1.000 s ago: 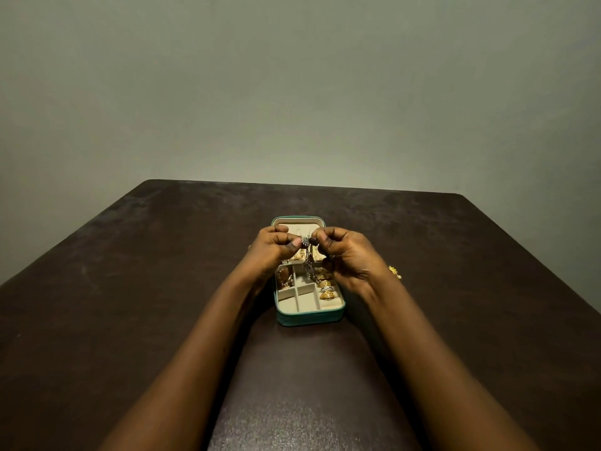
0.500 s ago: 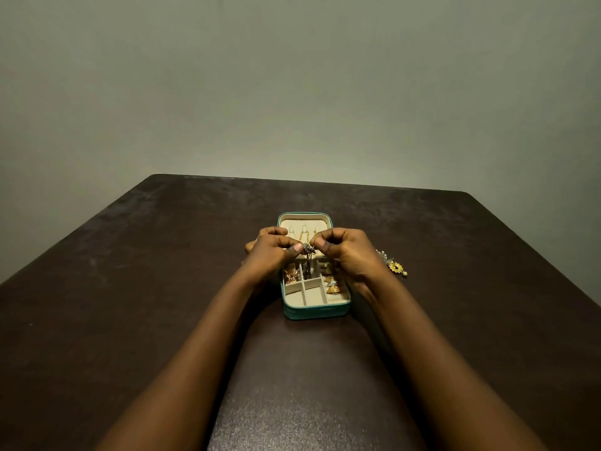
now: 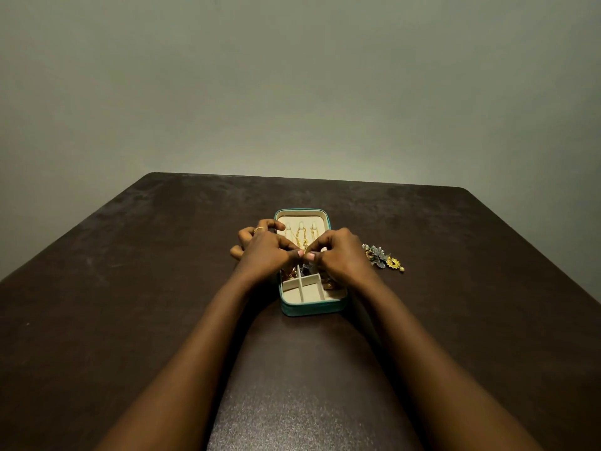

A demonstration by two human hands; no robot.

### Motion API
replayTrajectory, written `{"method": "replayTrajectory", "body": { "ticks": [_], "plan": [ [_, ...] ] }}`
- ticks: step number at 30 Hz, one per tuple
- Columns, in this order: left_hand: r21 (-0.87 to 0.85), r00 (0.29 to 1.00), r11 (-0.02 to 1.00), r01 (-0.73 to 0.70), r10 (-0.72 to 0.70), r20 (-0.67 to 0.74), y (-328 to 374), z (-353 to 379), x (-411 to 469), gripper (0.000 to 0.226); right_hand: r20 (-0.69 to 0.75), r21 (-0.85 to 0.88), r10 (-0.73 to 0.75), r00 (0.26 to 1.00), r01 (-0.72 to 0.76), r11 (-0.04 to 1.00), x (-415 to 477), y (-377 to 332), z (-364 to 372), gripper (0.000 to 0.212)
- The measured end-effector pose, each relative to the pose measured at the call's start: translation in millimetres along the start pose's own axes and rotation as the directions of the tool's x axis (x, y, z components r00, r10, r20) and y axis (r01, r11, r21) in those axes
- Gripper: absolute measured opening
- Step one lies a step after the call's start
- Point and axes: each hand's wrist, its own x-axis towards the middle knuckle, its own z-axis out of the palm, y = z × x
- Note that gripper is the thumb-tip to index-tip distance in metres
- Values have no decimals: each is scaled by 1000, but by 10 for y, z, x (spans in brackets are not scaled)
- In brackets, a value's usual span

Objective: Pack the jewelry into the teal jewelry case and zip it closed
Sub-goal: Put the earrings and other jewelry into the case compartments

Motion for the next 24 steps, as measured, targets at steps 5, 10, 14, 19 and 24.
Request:
{"method": "replayTrajectory", "body": {
  "ticks": [5, 10, 14, 19, 24],
  "plan": [
    [103, 999, 995, 10, -6, -41, 19, 10, -7, 20, 4, -104, -3, 1000, 4, 995, 15, -8, 0, 21],
    [205, 996, 978, -49, 63, -61, 62, -11, -31, 21, 0, -112, 27, 1000, -27, 993, 34, 8, -16, 19],
    [255, 991, 964, -73, 99, -91, 99, -34, -44, 20, -35, -22, 70, 997, -71, 997, 67, 29, -35, 15],
    [254, 992, 965, -64, 90, -91, 107, -41, -59, 21, -102, 119, 163, 981, -151, 981, 97, 90, -96, 12],
    [281, 989, 956, -84, 114, -94, 152, 5, -98, 21, -155, 255, 256, 954, -211, 944, 180, 233, -284, 10]
  ]
}}
